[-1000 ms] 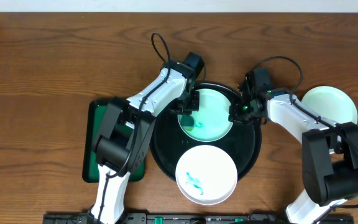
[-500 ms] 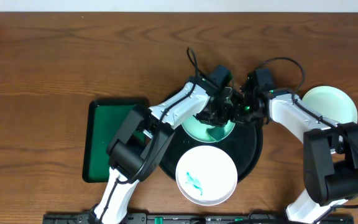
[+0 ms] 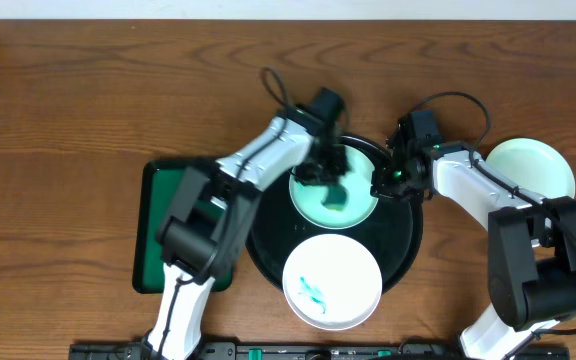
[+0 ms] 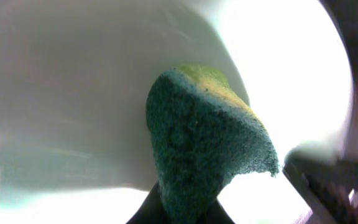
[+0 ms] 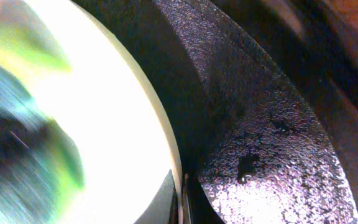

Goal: Clean dirty plates on tray and stack at the side
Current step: 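Scrub the plate surface with the sponge in the left gripper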

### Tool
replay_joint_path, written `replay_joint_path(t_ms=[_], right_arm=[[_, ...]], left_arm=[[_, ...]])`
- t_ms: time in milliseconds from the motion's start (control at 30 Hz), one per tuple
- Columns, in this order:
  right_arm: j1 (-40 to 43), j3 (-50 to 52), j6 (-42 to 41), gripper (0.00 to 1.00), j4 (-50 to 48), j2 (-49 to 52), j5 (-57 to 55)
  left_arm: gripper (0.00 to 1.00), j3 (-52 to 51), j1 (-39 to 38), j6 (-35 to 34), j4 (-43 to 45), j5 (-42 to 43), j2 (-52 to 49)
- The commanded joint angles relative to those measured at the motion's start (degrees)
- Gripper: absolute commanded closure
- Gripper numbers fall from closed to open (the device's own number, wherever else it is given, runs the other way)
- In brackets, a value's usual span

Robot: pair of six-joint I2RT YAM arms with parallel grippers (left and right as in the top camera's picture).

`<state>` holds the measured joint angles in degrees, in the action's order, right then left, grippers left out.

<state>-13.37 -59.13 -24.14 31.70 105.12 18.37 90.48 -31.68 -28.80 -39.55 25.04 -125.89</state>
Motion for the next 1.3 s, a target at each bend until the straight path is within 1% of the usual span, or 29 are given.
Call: replay_joint_path(t_ms=[0, 200, 400, 633, 700, 733, 767, 867, 933, 967, 1067, 1133, 1200, 1267], right_arm=[[-0.66, 0.13, 0.20, 0.99, 0.00, 1.11, -0.31], [-0.66, 0.13, 0.20, 0.99, 0.09, 1.11, -0.31], [-0.66, 0.13, 0.17, 0.99, 0.17, 1.11, -0.33], [-0.66, 0.13, 0.17, 0.99, 0.26, 1.11, -0.33], [-0.66, 0.13, 0.20, 0.98, 0.44, 1.11, -0.33], [-0.66, 0.13, 0.20, 0.99, 0.48, 1.11, -0.33], [-0.66, 0.13, 0.20, 0.99, 0.42, 1.11, -0.33], [-0.66, 0.13, 0.22, 0.98, 0.37, 1.11, -0.33], [-0.66, 0.13, 0.26, 0.99, 0.37, 1.11, -0.33], [-0.66, 0.13, 0.44, 0.99, 0.39, 1.11, -0.33], [-0.66, 0.13, 0.63, 0.99, 0.50, 1.11, -0.35], [-0.66, 0.13, 0.63, 0.99, 0.50, 1.11, -0.33], [-0.66, 0.13, 0.63, 0.99, 0.50, 1.11, -0.31], [-0.66, 0.13, 0.63, 0.99, 0.46, 1.11, -0.33]], left_arm=[[0.93, -2.49, 5.64, -6.45, -0.33, -17.70, -4.52], [0.93, -2.49, 7.91, -11.06, -2.08, -24.72, -4.52], [0.93, -2.49, 8.15, -16.04, -9.35, -35.01, -4.52], [0.93, -2.49, 8.13, -16.13, -14.62, -36.17, -4.52], [0.93, -2.49, 7.98, -10.67, -14.58, -34.25, -4.52], [0.93, -2.49, 7.74, -4.22, -13.90, -32.33, -4.52], [0.93, -2.49, 7.56, -0.17, -13.46, -31.34, -4.52], [0.93, -2.49, 7.02, 9.16, -11.76, -29.07, -4.52], [0.93, -2.49, 6.84, 11.21, -10.99, -29.38, -4.52], [0.93, -2.49, 6.84, 10.86, -10.67, -30.42, -4.52], [0.93, -2.49, 6.84, 8.37, -9.79, -37.64, -4.52], [0.93, -2.49, 6.78, 8.37, -8.76, -42.69, -4.52], [0.93, -2.49, 6.67, 8.81, -7.41, -46.82, -4.42], [0.93, -2.47, 6.43, 11.17, -4.96, -48.89, -4.28]])
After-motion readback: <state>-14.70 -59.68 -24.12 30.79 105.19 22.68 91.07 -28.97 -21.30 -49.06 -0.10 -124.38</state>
